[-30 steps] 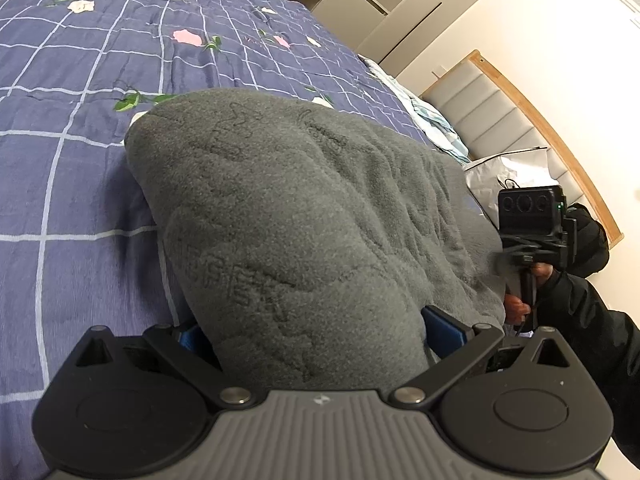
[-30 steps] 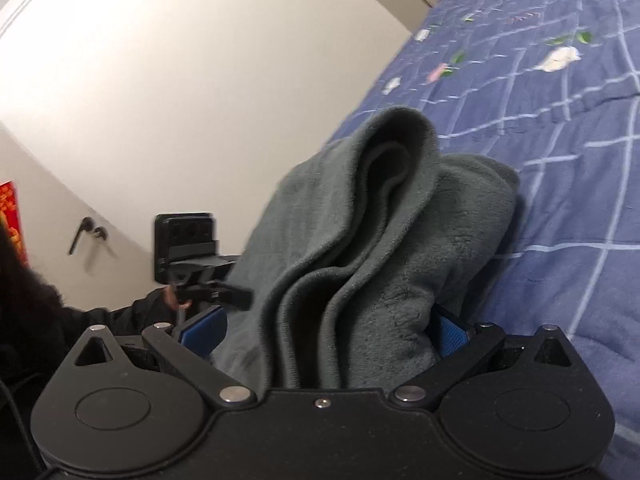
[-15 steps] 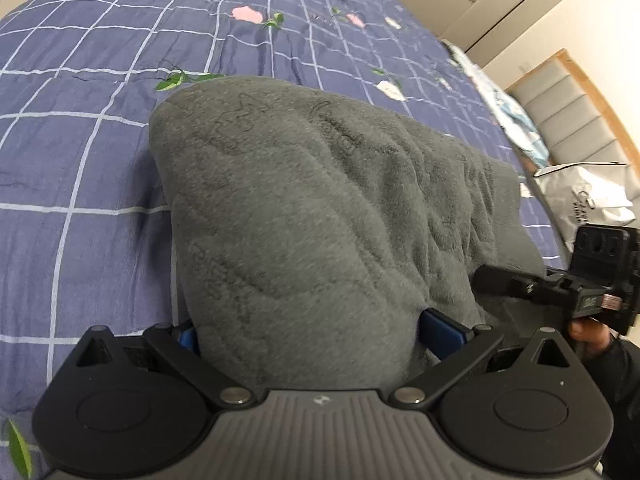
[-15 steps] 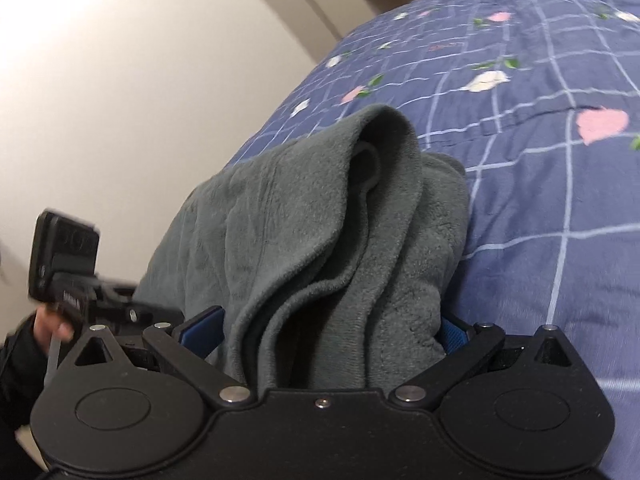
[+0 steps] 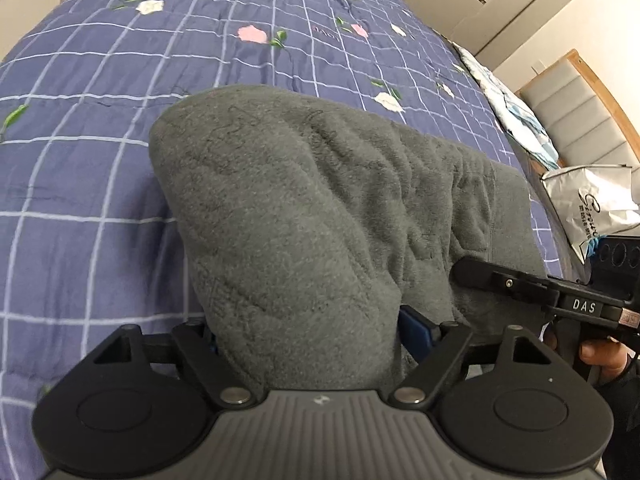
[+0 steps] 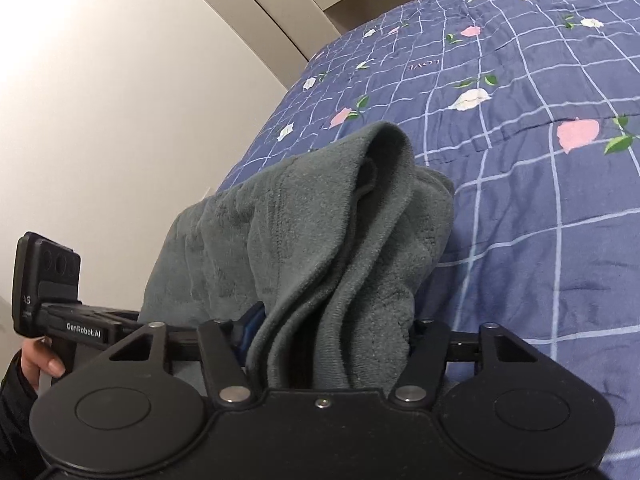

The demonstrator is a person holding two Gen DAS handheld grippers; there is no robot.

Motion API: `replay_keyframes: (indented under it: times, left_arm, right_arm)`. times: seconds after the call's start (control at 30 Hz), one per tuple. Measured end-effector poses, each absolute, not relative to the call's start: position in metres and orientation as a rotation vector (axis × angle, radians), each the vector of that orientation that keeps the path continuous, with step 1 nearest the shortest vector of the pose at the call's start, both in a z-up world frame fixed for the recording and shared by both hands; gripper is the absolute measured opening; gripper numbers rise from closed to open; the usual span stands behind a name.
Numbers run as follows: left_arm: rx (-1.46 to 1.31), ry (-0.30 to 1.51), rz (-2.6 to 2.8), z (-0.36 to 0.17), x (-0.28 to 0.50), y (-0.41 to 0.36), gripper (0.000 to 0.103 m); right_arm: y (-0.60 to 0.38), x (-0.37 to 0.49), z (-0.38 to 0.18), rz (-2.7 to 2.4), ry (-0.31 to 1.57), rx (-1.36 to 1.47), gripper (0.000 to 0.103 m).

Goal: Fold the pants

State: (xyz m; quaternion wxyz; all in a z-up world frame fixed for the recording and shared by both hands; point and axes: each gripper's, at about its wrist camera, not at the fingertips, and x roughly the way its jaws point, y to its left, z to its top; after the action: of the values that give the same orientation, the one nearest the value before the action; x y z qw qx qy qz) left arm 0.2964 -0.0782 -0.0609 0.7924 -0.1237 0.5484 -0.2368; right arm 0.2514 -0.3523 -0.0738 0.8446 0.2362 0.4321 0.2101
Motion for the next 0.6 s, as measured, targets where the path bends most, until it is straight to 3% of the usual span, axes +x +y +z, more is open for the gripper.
replay_keyframes:
  times: [0.6]
  left_arm:
    - [-0.310, 1.076, -0.285, -0.014, 0.296, 0.063, 0.082]
  right_arm:
    - [-0.202, 0.289, -0.053, 0.510, 0.976, 0.624, 0.058]
